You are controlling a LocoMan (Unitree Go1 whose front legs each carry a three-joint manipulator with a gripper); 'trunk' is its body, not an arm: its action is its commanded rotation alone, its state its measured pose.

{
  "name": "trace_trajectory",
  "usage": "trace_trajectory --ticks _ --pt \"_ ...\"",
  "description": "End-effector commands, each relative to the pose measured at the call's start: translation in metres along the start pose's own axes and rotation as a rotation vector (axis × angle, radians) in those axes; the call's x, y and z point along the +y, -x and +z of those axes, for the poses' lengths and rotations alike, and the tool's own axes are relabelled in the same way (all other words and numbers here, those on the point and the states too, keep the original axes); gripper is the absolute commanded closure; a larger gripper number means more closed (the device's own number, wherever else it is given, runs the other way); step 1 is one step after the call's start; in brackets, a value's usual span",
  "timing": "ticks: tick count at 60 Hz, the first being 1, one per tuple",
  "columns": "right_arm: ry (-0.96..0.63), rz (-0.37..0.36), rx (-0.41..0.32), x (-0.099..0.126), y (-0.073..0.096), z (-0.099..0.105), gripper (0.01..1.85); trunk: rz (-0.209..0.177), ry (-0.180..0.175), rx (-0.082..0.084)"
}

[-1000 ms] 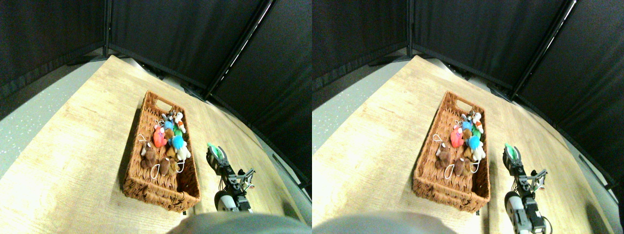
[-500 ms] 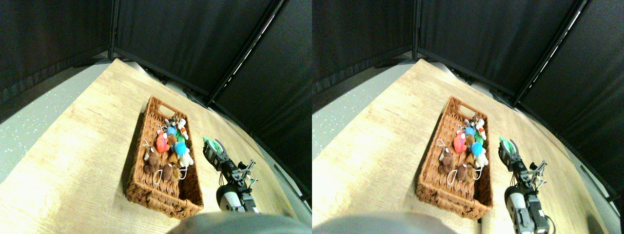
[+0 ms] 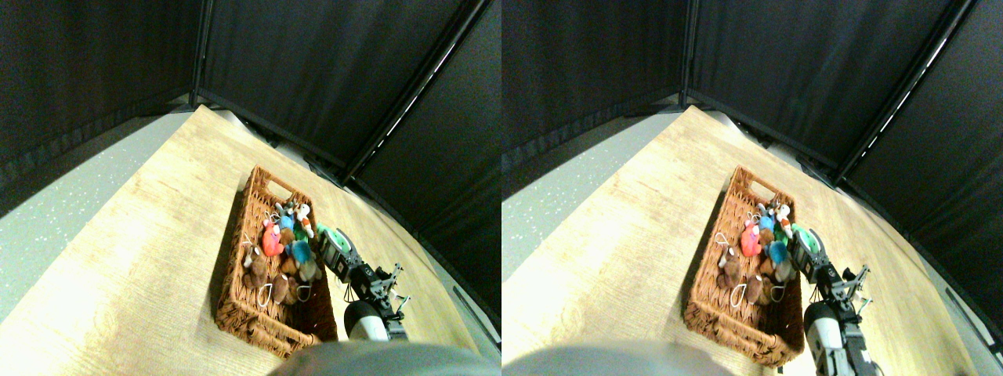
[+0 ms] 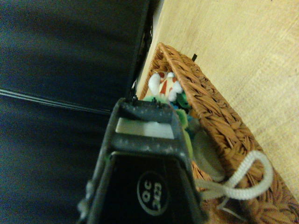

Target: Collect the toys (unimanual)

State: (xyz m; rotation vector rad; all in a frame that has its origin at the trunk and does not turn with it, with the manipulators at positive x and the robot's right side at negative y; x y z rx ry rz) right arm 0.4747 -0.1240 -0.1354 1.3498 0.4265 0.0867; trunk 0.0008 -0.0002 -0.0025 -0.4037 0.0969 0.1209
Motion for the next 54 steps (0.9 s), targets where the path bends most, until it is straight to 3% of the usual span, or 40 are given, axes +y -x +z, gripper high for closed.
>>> trace_trajectory --ticks 1,18,31,37,40,41,43,46,54 --pt "0.025 0.027 0.012 0.002 0.000 -0.006 1.80 0.019 0.125 -0.010" --pt "0.001 0.015 0.065 -0.009 -0.009 -0.020 1.80 0.031 0.149 -0.011" --pt "-0.017 0.006 0.062 -0.012 -0.009 -0.026 1.80 0.031 0.154 -0.008" --pt "0.045 0.005 0.049 -0.013 -0.009 -0.024 1.79 0.028 0.153 -0.004" --pt "0.051 -0.013 0.056 -0.013 -0.009 -0.021 1.39 0.027 0.151 -0.004" --pt "0.051 -0.013 0.056 -0.013 -0.009 -0.021 1.39 0.026 0.150 -0.003" --pt "0.065 -0.032 0.043 -0.013 -0.008 -0.020 1.15 0.025 0.149 -0.003" --pt "0.084 -0.027 0.038 -0.013 -0.008 -0.018 0.95 0.024 0.149 -0.002" --pt "0.088 -0.022 0.016 -0.013 -0.008 -0.010 0.85 0.018 0.139 0.004"
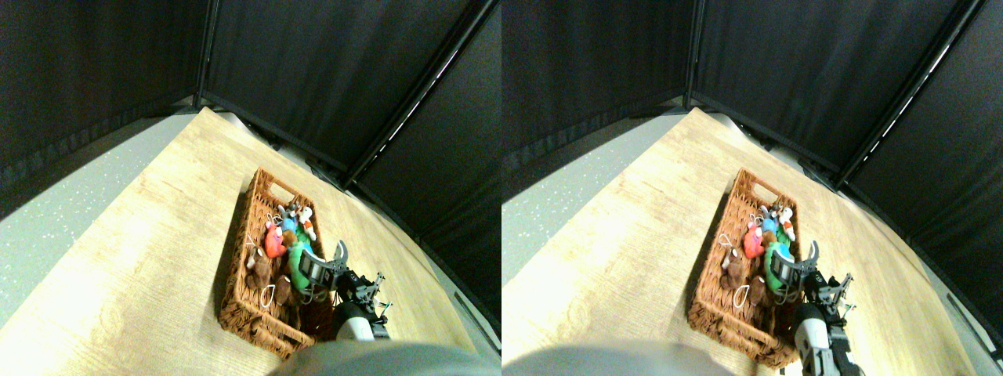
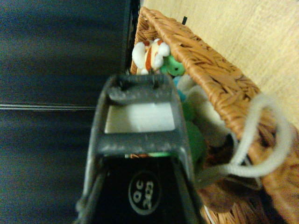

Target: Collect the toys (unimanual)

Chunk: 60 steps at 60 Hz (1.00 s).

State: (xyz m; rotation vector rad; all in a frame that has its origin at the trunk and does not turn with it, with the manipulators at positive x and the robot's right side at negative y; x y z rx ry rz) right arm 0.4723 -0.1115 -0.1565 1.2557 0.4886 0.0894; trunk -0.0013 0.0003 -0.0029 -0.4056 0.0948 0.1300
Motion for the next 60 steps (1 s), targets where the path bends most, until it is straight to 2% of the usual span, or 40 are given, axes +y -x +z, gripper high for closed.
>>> trace_trajectory --ticks 1,11,16,18,23,33,39,43,48,60 --pt "0.005 0.035 -0.033 0.004 0.000 0.007 0.85 0.009 0.134 0.009" --pt "0.021 0.055 -0.126 0.006 0.006 0.025 0.91 -0.002 0.113 0.016" --pt "0.095 0.066 -0.224 0.008 0.014 0.041 1.02 -0.010 0.100 0.018" --pt "0.107 0.069 -0.233 0.008 0.015 0.045 1.06 -0.013 0.094 0.020" --pt "0.154 0.059 -0.341 0.013 0.027 0.059 1.20 -0.026 0.077 0.024" --pt "0.161 0.034 -0.453 0.017 0.046 0.082 1.32 -0.052 0.050 0.036" --pt "0.161 0.034 -0.515 0.012 0.057 0.090 1.29 -0.063 0.033 0.043" --pt "0.165 0.036 -0.530 0.007 0.062 0.093 1.27 -0.070 0.021 0.049" --pt "0.156 0.037 -0.533 0.000 0.066 0.096 1.35 -0.078 0.006 0.054" --pt "0.071 0.064 -0.547 -0.028 0.071 0.099 1.72 -0.094 -0.036 0.064"
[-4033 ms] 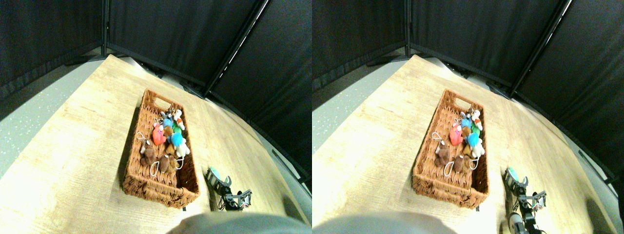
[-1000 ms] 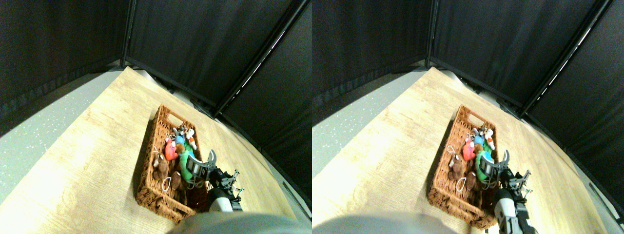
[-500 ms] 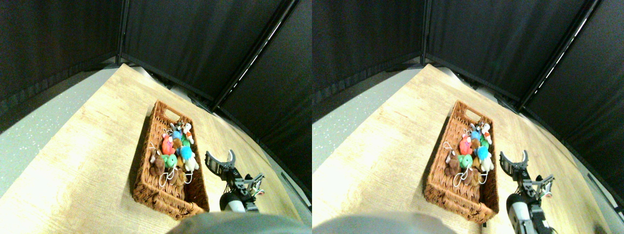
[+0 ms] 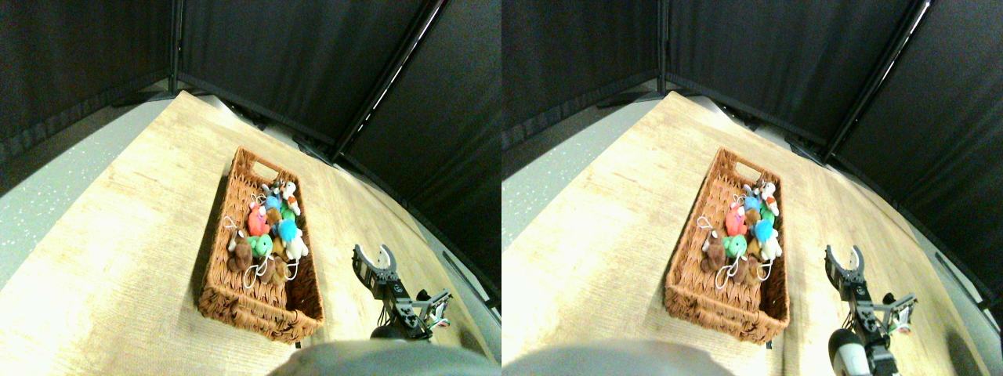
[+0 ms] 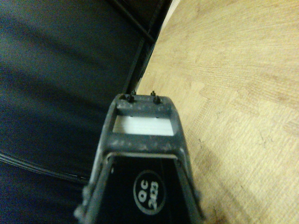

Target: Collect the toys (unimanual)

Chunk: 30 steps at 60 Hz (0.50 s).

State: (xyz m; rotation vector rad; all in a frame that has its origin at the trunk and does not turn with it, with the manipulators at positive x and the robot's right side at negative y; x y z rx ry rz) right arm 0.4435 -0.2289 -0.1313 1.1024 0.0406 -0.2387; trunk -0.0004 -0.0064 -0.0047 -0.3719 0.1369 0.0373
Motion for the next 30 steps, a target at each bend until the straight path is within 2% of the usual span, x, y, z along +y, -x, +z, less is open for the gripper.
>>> trace_trajectory --ticks 1,7,20,30 --pt "-0.070 0.082 -0.020 -0.011 0.000 -0.001 1.77 -0.015 0.002 0.008" --pt "-0.123 0.073 -0.059 -0.022 0.000 -0.001 1.80 -0.025 -0.022 0.011" --pt "-0.077 0.052 -0.185 -0.041 -0.001 0.008 1.80 -0.052 -0.077 0.018" --pt "-0.051 0.059 -0.208 -0.050 -0.003 0.016 1.80 -0.072 -0.109 0.021"
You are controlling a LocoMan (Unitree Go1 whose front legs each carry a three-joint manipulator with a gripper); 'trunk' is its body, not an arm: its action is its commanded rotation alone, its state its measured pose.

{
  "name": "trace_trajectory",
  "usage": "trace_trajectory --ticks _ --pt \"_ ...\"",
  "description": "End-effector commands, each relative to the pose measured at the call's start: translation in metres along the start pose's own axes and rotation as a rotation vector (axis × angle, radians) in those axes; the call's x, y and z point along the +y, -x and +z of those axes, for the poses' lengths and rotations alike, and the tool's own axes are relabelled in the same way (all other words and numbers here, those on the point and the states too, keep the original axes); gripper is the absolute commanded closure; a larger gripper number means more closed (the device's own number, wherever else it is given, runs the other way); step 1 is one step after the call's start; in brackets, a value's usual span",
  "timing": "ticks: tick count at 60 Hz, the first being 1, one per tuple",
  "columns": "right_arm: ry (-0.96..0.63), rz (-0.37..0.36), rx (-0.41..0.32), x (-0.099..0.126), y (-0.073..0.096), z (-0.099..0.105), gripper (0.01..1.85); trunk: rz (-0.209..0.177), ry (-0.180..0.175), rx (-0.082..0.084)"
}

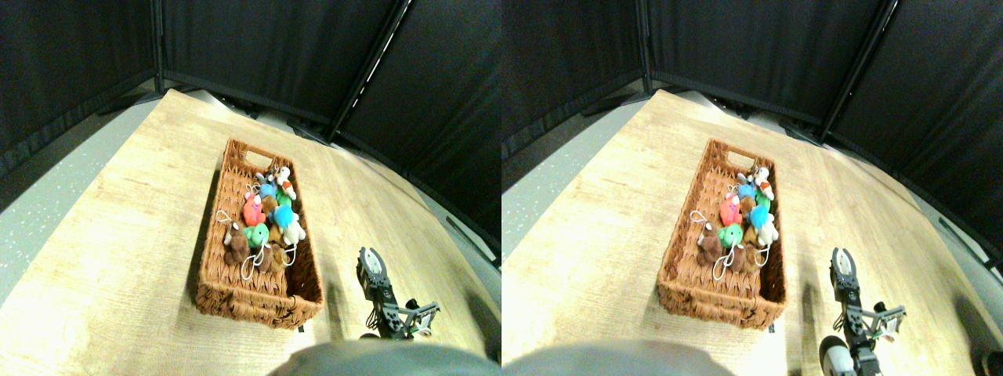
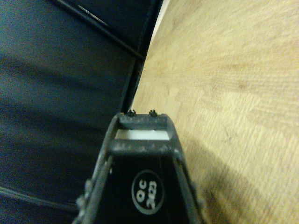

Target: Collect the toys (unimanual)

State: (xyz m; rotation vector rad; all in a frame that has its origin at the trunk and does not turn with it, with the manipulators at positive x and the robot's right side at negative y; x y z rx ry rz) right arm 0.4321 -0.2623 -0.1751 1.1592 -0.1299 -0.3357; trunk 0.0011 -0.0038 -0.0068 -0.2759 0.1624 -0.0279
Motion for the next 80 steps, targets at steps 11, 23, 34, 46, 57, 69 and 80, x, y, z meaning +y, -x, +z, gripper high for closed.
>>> trace_trajectory --ticks 11,23,34,46,57,69,80 --pt "0.036 0.057 -0.043 0.005 -0.006 0.014 1.80 -0.028 -0.027 -0.011" --pt "0.042 0.056 -0.050 0.006 -0.005 0.015 1.80 -0.032 -0.035 -0.016" --pt "0.024 0.045 -0.045 0.008 -0.003 0.016 1.80 -0.044 -0.047 -0.023" --pt "0.051 0.083 -0.035 0.010 0.000 0.017 1.80 -0.064 -0.063 -0.027" --pt "0.062 0.081 -0.043 0.013 0.004 0.017 1.80 -0.065 -0.067 -0.027" --pt "0.046 0.086 -0.043 0.015 0.005 0.015 1.80 -0.067 -0.067 -0.025" --pt "0.061 0.089 -0.049 0.015 0.006 0.014 1.80 -0.068 -0.066 -0.026"
